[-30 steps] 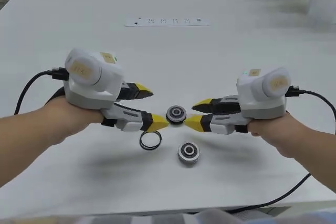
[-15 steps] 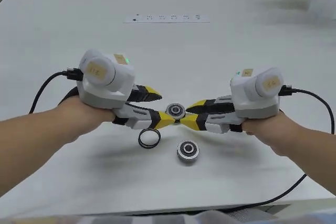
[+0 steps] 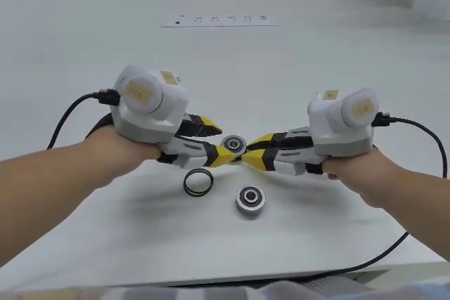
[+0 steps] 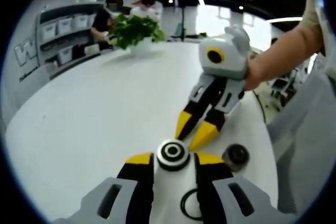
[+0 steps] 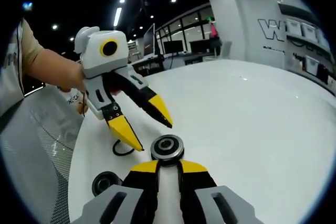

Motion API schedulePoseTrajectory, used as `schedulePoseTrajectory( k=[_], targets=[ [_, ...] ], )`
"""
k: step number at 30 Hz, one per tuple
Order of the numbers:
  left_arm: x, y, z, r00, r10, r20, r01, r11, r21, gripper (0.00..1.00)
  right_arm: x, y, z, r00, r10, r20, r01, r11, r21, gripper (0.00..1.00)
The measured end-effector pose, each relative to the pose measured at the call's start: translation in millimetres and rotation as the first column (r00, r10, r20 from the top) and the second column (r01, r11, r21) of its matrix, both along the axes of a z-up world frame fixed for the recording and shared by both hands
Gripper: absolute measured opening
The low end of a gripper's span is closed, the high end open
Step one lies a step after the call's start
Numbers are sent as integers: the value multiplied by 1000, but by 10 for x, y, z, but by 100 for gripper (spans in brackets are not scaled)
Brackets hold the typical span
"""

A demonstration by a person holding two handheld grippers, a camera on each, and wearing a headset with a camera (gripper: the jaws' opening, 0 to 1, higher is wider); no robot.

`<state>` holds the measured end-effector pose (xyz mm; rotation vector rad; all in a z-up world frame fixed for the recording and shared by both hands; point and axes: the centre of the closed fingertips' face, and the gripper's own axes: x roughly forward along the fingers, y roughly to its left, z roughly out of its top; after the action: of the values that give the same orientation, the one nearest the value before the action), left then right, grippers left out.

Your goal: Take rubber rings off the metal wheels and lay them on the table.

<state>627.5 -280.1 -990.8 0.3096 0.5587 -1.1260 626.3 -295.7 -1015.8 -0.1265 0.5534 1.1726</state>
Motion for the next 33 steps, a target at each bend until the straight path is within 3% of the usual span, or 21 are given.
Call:
schedulePoseTrajectory(
  k=[9, 12, 13, 22, 28, 33],
  targets=[
    [-4, -68, -46, 1000, -23, 5, 23, 1000, 19, 25, -18, -1, 5, 1000, -9, -13, 9, 1000, 7, 7],
    [-1, -73, -77, 999, -33, 14, 32, 999, 42, 22, -22, 1, 8, 1000, -11, -14, 11, 1000, 8, 6],
    [16, -86, -68, 999, -37, 29, 36, 999, 39, 21, -25, 0, 7, 1000, -12, -15, 12, 1000, 8, 6],
    [21, -106, -95, 999, -30, 41, 28, 999, 46, 20, -15, 0, 4, 999, -32, -37, 33, 999, 18, 3],
    [28, -98, -103, 1000, -18, 18, 17, 1000, 25, 20, 12, -11, -11, 997, -52, -61, 54, 998, 28, 1],
    [75, -68, -100, 999, 26, -30, -27, 1000, -11, 15, 2, -8, -16, 996, -54, -67, 57, 998, 32, 1]
  ],
)
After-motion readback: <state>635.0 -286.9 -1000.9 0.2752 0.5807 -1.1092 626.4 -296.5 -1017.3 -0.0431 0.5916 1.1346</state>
